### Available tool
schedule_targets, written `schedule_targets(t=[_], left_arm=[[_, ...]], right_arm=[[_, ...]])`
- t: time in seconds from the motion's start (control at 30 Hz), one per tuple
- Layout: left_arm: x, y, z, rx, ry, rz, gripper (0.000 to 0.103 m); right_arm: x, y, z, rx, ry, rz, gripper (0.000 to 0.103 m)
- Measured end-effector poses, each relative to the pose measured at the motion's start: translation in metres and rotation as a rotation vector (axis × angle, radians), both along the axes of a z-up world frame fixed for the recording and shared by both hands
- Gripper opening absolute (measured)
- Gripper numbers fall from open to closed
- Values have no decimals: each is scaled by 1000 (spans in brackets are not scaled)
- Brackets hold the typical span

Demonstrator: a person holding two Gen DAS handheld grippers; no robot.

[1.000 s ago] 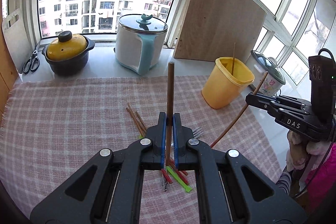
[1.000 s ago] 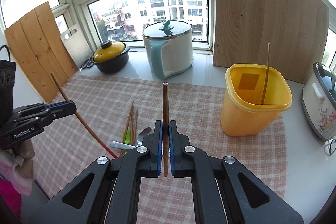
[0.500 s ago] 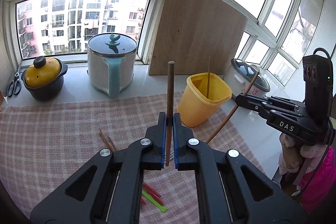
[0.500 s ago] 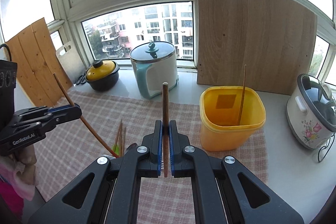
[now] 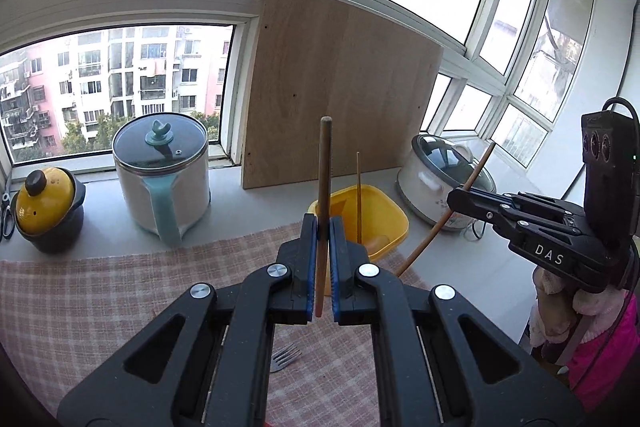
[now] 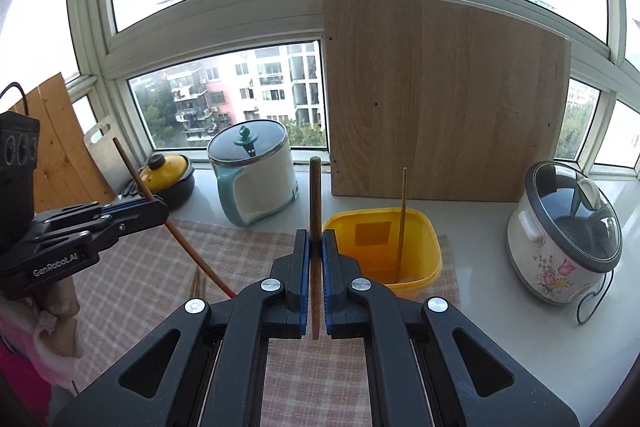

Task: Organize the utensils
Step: 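Lift and carry both chopsticks over the yellow container with both tools, then open both tools to drop the chopsticks into the yellow container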

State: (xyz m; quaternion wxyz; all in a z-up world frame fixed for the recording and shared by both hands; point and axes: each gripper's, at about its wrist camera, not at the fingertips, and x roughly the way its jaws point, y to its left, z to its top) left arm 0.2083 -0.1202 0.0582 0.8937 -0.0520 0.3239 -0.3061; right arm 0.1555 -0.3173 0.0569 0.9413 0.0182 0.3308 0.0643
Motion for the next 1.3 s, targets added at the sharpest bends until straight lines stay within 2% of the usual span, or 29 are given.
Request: schedule_targets(t=[0.27, 0.4, 0.53, 0.67, 0.9, 1.3], left_arm=[[14, -27, 24, -33, -37, -32, 4], [26, -43, 31, -48, -38, -44, 4], [35, -60, 32, -31, -45, -49, 4], [44, -74, 25, -11, -36, -51, 4], [55, -87, -3, 31, 16, -52, 4], [57, -86, -31, 58, 81, -60, 4]], right_arm=[[12, -20, 24, -12, -61, -51, 4], [22, -26, 27, -26, -69, -71, 4], [34, -33, 24, -23, -60, -92, 4], [47, -39, 17, -36, -53, -114, 4], [54, -45, -7, -55, -6, -132, 4], [55, -44, -37, -81, 80, -127, 4]])
